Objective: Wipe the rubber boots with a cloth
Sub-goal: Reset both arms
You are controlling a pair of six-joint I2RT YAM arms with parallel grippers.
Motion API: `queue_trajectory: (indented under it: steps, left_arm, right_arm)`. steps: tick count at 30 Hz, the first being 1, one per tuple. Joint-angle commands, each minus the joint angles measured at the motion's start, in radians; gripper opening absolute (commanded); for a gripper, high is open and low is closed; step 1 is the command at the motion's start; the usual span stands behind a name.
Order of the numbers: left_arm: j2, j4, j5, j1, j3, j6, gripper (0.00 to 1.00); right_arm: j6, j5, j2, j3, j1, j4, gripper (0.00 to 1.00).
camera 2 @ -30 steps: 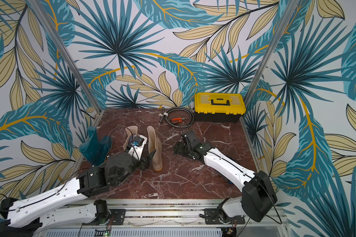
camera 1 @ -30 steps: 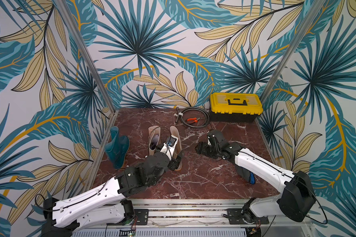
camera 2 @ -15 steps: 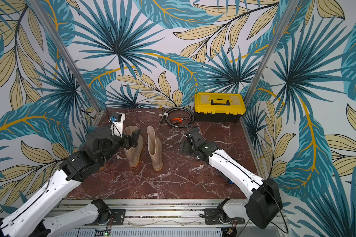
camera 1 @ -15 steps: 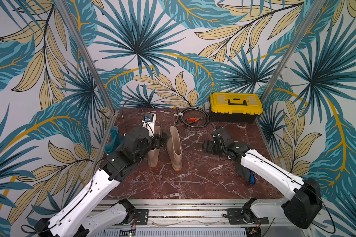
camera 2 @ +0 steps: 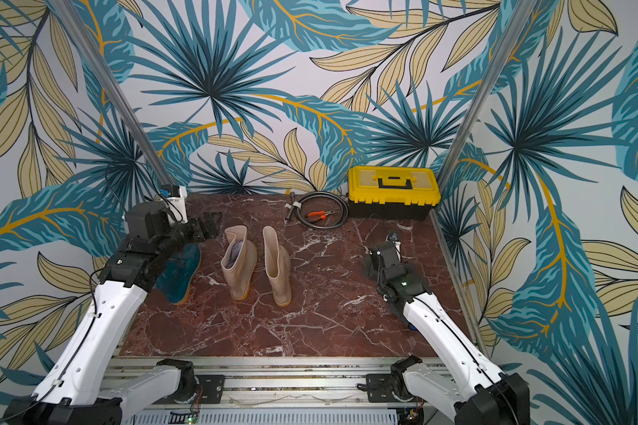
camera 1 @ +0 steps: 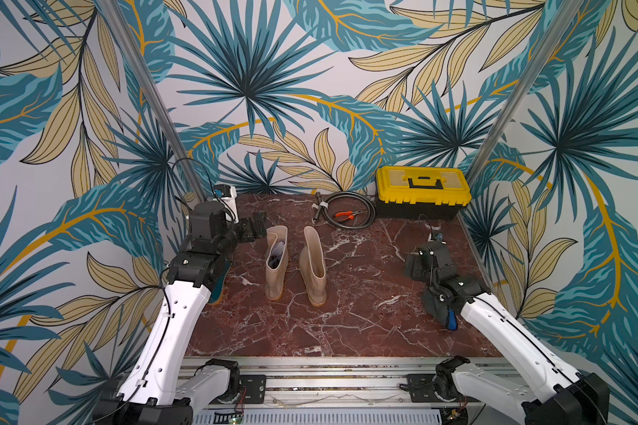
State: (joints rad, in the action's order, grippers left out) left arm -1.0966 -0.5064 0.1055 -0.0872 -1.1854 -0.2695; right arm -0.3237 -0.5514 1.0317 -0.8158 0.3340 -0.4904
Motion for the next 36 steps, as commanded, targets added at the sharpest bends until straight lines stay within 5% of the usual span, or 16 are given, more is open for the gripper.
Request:
queue_trajectory:
  steps: [1, 11, 20, 36]
  left_arm:
    - [-0.006, 0.077, 0.088, 0.033, 0.085, 0.011, 1.0]
    - [0.018, 0.262, 0.02, 0.035, 0.317, 0.118, 1.0]
    - [0.059, 0.263, -0.004, 0.037, 0.312, 0.145, 1.0]
    - [0.081, 0.263, 0.131, 0.084, 0.267, 0.127, 0.99]
  right_arm:
    - [0.075, -0.115, -0.052, 0.09, -0.004, 0.13, 0.99]
    - [0.128, -0.157, -0.174, 0.326, -0.023, 0.438, 0.99]
    - [0.141, -0.12, -0.156, 0.368, -0.032, 0.484, 0.99]
    - [0.155, -0.108, -0.154, 0.397, -0.036, 0.531, 0.99]
